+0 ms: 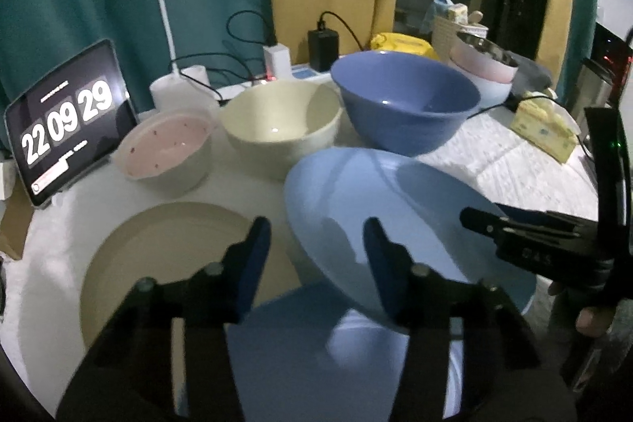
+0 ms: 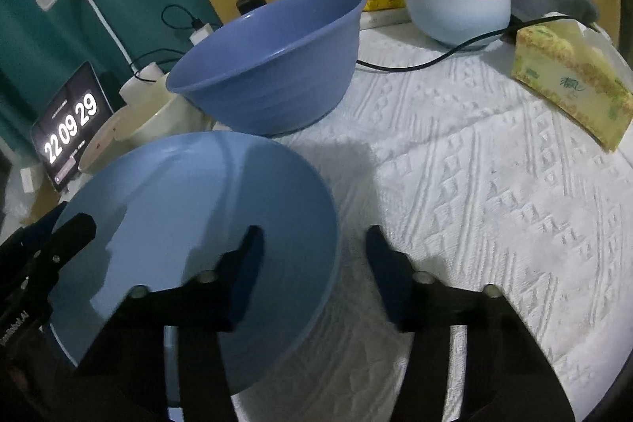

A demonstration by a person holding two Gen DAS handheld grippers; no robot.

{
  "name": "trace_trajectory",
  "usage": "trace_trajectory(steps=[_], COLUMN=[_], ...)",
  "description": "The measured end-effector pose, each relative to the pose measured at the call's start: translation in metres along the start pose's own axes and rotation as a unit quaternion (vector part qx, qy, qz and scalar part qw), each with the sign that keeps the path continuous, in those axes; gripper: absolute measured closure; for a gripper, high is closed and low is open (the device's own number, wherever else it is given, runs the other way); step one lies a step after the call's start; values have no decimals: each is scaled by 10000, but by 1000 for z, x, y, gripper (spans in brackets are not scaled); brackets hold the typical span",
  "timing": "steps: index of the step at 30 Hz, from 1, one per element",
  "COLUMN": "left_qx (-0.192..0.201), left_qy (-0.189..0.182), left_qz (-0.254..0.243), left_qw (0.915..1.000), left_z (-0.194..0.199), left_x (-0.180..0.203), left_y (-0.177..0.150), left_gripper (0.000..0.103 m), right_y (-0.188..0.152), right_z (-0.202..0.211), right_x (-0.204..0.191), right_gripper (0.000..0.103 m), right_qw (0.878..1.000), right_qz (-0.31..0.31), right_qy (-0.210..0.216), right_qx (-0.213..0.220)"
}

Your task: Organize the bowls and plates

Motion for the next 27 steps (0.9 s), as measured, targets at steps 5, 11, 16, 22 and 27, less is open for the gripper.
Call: trace_trajectory(steps=[5, 11, 16, 22, 27], left_qx=[55, 106, 169, 350, 457], left_qy=[-55, -70, -100, -63, -43], left_qz=[-38, -20, 16, 41, 34], left_qw=[10000, 9999, 9998, 9994, 9989], left_z=[4, 12, 21, 37, 49], left_x=[4, 2, -2, -8, -15], left_y=[-2, -5, -10, -14, -20], left_gripper=[59, 59, 59, 59, 59], right_y=[-3, -7, -8, -14, -18], right_z=[0, 10, 19, 31, 37], right_x=[-3, -8, -12, -26, -34], right_gripper=[70, 75, 75, 75, 75], right_qw=[9999, 9998, 9995, 9990, 9986], right_qz=[66, 125, 175, 305, 369], right_qy=[-71, -156, -202, -235, -257], right_qx=[-36, 73, 161, 239, 276])
Point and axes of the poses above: each gripper's, at about its wrist camera, not at the fingertips, and z roughly against the way its jaws point, x to its right, y to its top, the point moved 2 cm from there along -z, roughly the way its jaws point, and after that the axes turned 11 degrees about y, right-handed, at the moved point
